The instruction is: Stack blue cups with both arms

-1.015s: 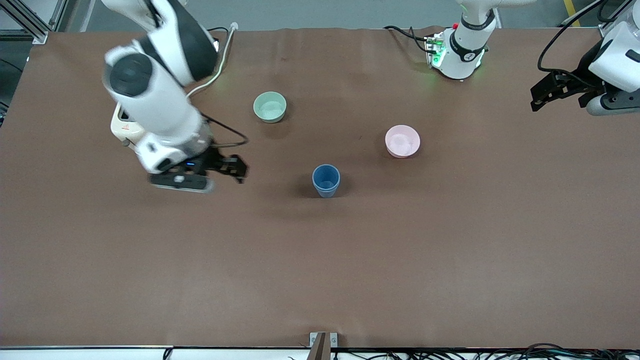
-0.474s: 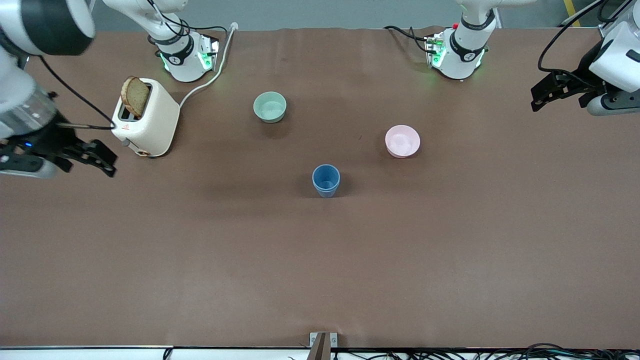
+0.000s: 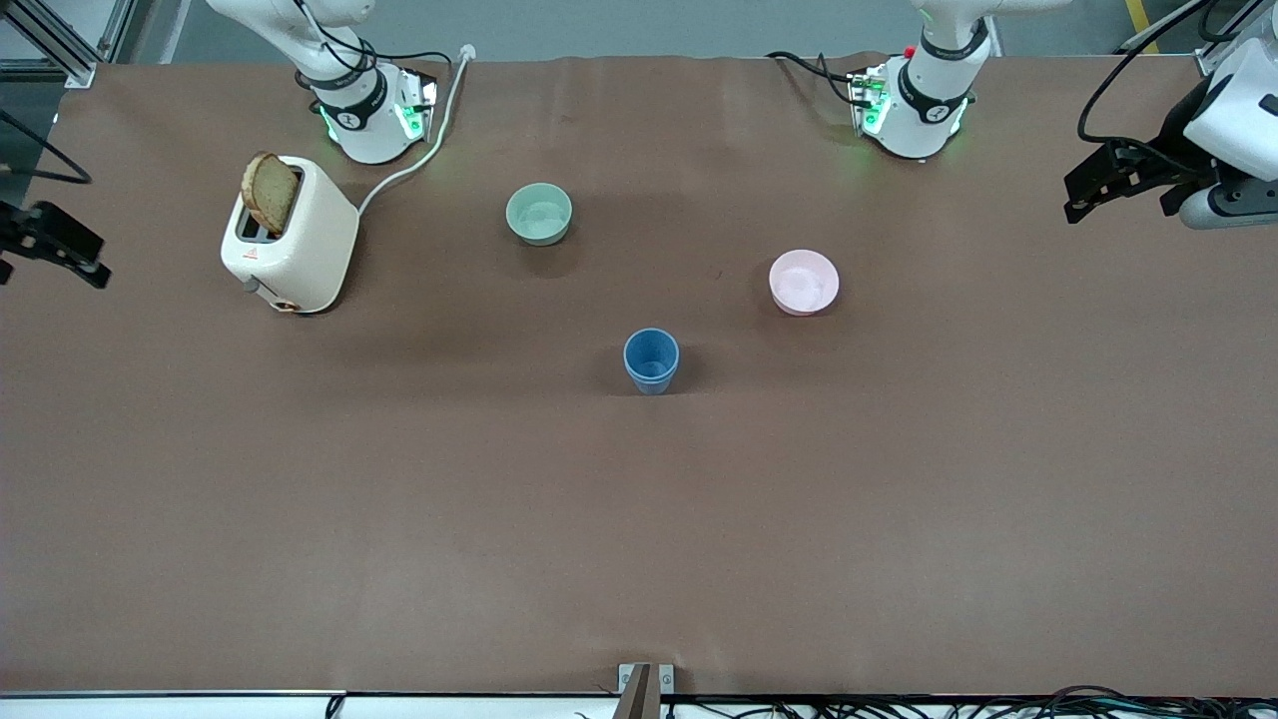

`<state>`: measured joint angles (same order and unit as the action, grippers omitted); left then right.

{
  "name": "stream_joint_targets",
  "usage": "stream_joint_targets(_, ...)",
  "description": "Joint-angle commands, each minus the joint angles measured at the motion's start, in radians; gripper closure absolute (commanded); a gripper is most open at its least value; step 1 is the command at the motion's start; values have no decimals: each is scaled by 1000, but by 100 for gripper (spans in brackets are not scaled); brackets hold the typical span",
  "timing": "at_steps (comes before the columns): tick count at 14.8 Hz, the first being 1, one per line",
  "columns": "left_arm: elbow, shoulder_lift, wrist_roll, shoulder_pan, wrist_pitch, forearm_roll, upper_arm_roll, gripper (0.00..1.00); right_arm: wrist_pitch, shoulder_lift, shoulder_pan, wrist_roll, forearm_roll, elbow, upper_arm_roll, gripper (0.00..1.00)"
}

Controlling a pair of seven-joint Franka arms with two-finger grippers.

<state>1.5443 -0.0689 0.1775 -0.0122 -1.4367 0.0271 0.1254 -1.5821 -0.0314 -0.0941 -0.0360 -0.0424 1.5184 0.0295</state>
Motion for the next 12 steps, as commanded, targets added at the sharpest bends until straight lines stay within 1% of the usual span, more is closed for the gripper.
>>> stream_joint_targets(1, -26, 11, -13, -2, 4, -6, -4, 0, 129, -2, -6, -15, 16, -55, -16, 0)
stream_joint_targets(4, -36, 12, -12, -2, 4, -6, -4, 0, 195, -2, 10, -21, 19, -57, -63, 0)
stream_joint_targets(8, -38, 12, -13, 1, 4, -6, -6, 0, 189, -1, 19, -47, 21, -47, -77, 0)
stream_joint_targets(9, -38, 11, -13, 1, 7, -6, -9, 0, 179, 2, 23, -48, 30, -47, -91, 0)
stream_joint_targets(11, -36, 12, -13, 1, 9, -6, -9, 0, 160, 8, 34, -51, 91, -43, -140, 0)
stream_joint_targets(12, -35, 12, -15, 0, 9, -6, -7, 0, 157, 8, 39, -51, 94, -41, -144, 0)
